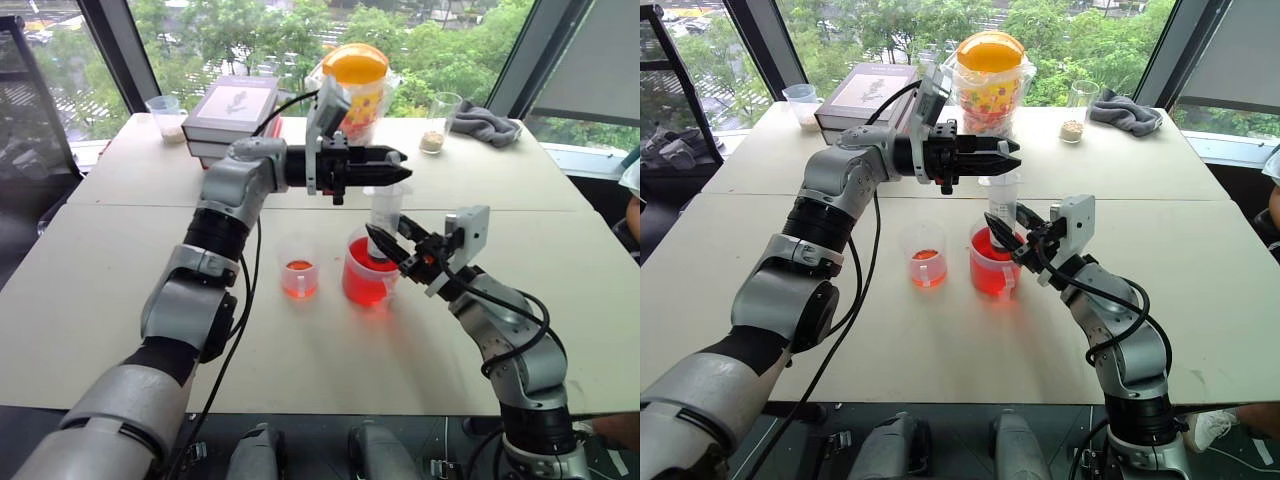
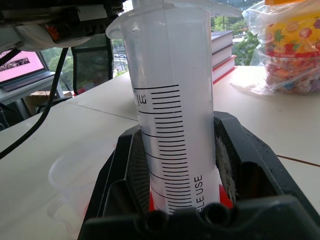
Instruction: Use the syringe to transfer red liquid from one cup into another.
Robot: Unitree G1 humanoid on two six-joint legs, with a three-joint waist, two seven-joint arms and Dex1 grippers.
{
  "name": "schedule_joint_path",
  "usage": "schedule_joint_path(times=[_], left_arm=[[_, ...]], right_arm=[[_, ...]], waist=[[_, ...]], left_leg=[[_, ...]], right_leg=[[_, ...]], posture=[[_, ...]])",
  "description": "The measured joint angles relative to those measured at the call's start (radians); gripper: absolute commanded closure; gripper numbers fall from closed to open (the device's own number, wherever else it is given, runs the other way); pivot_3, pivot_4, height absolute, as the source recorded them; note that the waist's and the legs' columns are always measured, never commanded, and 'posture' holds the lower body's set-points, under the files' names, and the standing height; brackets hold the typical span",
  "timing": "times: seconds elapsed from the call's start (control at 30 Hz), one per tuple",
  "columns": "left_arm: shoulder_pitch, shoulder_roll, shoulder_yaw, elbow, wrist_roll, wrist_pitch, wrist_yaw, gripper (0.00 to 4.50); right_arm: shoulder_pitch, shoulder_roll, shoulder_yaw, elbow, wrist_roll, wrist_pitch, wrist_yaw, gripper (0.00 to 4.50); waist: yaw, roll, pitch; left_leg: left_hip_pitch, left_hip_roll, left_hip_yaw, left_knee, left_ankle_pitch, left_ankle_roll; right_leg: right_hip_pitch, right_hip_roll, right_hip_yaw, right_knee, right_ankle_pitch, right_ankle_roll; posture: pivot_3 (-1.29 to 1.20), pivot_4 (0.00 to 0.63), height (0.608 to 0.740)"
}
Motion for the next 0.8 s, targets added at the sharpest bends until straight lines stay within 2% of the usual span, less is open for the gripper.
schedule_joint_path(times=[0.73,0.8], left_arm=[[-0.023,0.002,0.005,0.027,-0.002,-0.023,0.000,3.38],[-0.017,0.011,0.009,-0.009,-0.002,-0.019,0.002,2.38]], right_arm=[[-0.005,0.000,0.003,0.006,0.001,0.013,-0.001,3.02],[-0.027,-0.006,0.004,-0.004,0.005,0.036,-0.004,3.02]], waist=[[-0.001,0.000,0.000],[-0.002,0.000,0.000]], left_leg=[[0.000,0.000,0.000,0.000,0.000,0.000],[0.000,0.000,0.000,0.000,0.000,0.000]], right_leg=[[0.000,0.000,0.000,0.000,0.000,0.000],[0.000,0.000,0.000,0.000,0.000,0.000]], posture=[[0.00,0.150,0.740],[0.00,0.150,0.740]])
